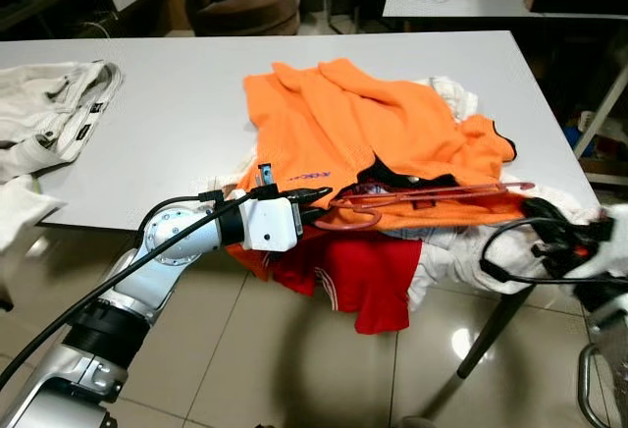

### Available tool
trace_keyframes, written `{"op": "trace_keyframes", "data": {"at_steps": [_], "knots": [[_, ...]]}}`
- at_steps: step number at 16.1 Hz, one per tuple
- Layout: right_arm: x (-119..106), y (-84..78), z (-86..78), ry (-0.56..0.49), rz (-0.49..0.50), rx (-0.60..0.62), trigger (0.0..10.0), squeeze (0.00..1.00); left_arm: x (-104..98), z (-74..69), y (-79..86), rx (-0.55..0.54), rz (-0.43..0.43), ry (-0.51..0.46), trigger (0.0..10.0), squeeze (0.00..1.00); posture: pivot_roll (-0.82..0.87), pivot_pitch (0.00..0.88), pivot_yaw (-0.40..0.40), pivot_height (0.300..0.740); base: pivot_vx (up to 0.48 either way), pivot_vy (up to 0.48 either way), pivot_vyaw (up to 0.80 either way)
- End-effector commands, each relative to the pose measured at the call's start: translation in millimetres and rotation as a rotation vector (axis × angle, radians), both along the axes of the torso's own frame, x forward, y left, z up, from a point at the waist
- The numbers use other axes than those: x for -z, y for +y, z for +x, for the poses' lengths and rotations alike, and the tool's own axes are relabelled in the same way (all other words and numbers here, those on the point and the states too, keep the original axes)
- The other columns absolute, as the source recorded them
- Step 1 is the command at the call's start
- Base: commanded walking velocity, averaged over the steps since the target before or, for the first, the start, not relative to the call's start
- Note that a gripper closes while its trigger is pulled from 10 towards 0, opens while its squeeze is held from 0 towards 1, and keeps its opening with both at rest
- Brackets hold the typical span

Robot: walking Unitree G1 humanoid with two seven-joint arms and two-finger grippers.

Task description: Hang hanger

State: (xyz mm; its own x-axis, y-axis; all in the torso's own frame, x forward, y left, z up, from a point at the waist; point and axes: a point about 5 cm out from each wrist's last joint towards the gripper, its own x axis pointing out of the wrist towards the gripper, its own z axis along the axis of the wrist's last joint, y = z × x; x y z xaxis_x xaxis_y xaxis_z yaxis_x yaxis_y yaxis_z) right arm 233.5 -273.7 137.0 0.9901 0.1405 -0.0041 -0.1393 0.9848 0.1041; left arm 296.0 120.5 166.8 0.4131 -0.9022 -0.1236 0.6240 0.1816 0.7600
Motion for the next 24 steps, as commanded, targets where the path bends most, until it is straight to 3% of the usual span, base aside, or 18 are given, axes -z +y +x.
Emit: {"op": "trace_keyframes", "data": {"at_steps": [1,6,9,16,24], "knots": [[-6.9,-8.7,-3.6,-0.023,0.011,0.056,0.0,0.00,-0.1,1.3,10.6,-0.027,0.023,-0.002,0.0,0.00,-0.23,0.036,0.122,0.740,0.000,0.000,0.00],[-26.1,-9.9,4.3,-0.059,0.012,0.068,0.0,0.00,5.9,-0.6,13.1,-0.023,0.070,0.000,0.0,0.00,-0.23,0.036,0.116,0.740,0.000,0.000,0.00],[-42.2,-2.4,5.5,-0.095,0.009,0.027,0.0,0.00,12.7,5.6,21.2,-0.102,0.102,0.008,0.0,0.00,-0.23,0.042,0.113,0.740,0.000,0.000,0.00],[-43.2,12.5,-9.1,-0.064,-0.006,-0.026,0.0,0.00,12.2,11.7,18.6,-0.147,0.099,-0.009,0.0,0.00,-0.24,0.041,0.117,0.740,0.000,0.000,0.00],[-56.6,30.9,-6.1,-0.098,-0.032,-0.071,0.0,0.00,16.6,17.4,12.9,-0.176,0.137,0.003,0.0,0.00,-0.24,0.039,0.111,0.740,0.000,0.000,0.00]]}}
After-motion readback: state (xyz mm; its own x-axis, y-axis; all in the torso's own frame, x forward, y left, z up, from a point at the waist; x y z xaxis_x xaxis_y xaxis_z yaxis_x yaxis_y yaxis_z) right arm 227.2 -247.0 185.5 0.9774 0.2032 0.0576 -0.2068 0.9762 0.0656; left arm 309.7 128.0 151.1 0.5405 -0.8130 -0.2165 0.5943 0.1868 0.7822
